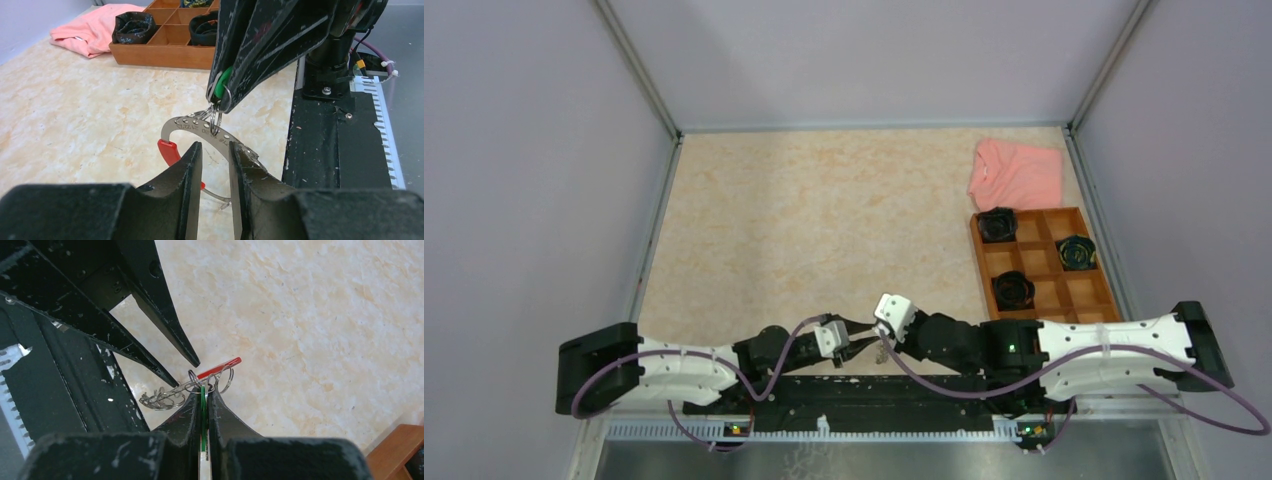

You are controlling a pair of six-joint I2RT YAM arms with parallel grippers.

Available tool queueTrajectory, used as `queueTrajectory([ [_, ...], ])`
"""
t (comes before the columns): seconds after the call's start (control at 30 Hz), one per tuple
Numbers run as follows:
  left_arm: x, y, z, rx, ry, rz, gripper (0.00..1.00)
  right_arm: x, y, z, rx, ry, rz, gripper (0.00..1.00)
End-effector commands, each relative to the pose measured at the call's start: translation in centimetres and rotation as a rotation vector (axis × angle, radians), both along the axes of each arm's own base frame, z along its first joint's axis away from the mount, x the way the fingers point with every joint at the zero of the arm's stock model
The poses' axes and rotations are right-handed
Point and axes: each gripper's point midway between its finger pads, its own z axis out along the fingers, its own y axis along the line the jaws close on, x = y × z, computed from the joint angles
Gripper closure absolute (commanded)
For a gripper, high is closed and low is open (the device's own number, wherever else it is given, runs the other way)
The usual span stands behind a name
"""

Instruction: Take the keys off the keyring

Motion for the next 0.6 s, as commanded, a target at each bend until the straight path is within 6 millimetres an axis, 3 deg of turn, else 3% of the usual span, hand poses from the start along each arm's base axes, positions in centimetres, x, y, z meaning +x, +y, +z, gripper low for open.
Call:
queueTrajectory([
  [0.0,-0.5,0.1,1.8,-0.081,-0.008,-0.02,0.68,-0.4,1.2,3.3,0.119,-0.042,0.046,1.0],
  [0.5,-0.9,1.1,4.8,-0.245,-0.012,-0.028,0.68,-1.4,1.8,4.6,0.267,-0.046,0.112,1.0],
  [0.57,-1.4,1.5,4.2,-0.244,-0.008,-0.045,0.68,-1.4,1.7,4.8,0.296,-0.047,0.113,1.0],
])
